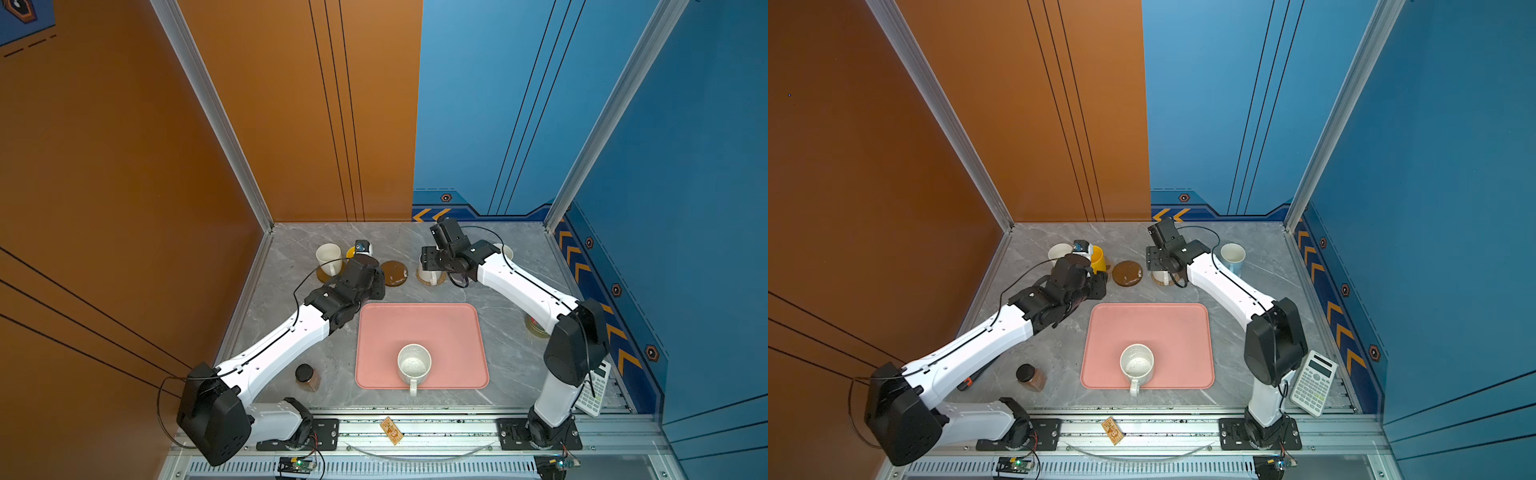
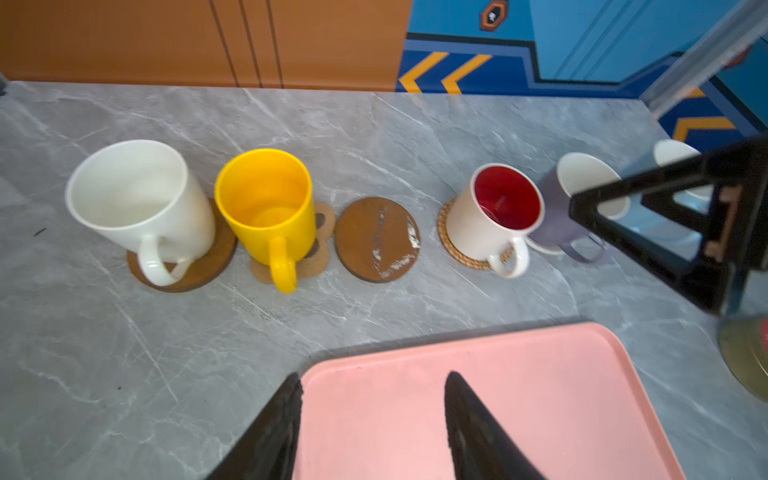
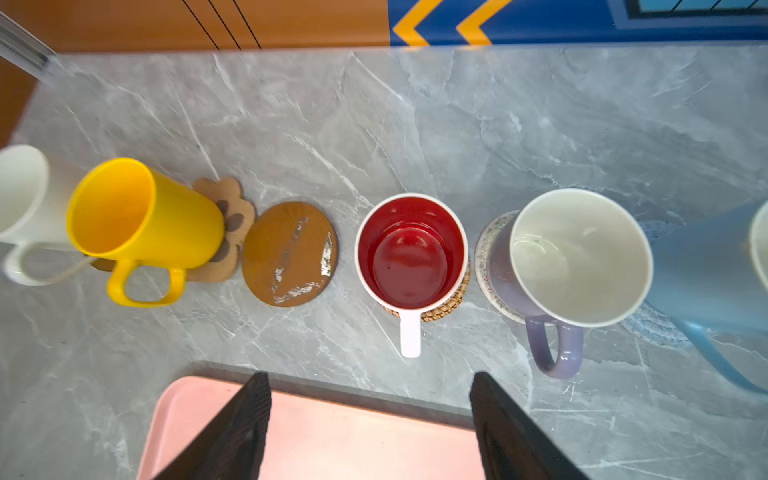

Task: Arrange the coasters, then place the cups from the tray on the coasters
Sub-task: 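Open and raise the right gripper while left gripper reaches toward the speckled mug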

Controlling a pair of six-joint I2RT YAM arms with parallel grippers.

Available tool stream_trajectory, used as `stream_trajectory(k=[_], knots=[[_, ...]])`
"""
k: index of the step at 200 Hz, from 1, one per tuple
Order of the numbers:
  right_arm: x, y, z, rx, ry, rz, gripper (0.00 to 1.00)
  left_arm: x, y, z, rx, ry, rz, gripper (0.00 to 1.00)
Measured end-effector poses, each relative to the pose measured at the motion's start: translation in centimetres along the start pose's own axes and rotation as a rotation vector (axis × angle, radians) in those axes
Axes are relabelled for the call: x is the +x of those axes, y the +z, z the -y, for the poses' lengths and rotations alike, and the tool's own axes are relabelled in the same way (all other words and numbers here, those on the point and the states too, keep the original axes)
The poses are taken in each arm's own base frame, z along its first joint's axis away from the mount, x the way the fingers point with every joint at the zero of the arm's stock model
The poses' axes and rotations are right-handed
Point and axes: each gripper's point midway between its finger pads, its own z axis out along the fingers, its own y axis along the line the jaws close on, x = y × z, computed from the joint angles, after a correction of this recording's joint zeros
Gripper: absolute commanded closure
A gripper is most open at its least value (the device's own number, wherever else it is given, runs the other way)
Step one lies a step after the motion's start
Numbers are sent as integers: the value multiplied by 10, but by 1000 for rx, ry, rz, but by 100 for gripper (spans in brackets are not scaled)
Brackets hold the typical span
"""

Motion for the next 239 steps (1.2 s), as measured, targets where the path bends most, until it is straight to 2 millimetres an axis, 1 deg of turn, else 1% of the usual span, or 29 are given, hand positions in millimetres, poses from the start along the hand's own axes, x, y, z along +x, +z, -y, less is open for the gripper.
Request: stream_trajectory(k=[15,25,38,49,66,81,115,137,156,193,218,239], knots=[[2,-11,4,-12,39,42,24,13,-12,27,52,73,-41,45],[7,-15,8,-17,59,57,24,27,-21,44,80,130,-75,45],[15,-17,14,-16,77,70,23,50,-31,59,103,195,-129,46],[21,-19,20,-7,88,75,23,67,-39,66,112,234,-174,46],[30,-21,29,11,98,86,21,87,-50,70,112,262,-223,47],[34,-25,37,21,107,98,21,100,-59,72,112,271,-253,47],[33,-34,59,36,149,138,20,131,-80,80,116,295,-327,47],[33,-34,68,43,170,154,20,148,-92,86,122,303,-363,46],[34,-32,71,46,179,153,19,159,-99,91,127,297,-383,45],[30,-33,70,37,193,166,20,182,-108,100,113,296,-435,44],[28,-33,68,28,197,175,19,197,-111,106,93,299,-467,43],[30,-31,70,29,198,169,19,207,-111,110,73,296,-490,42]])
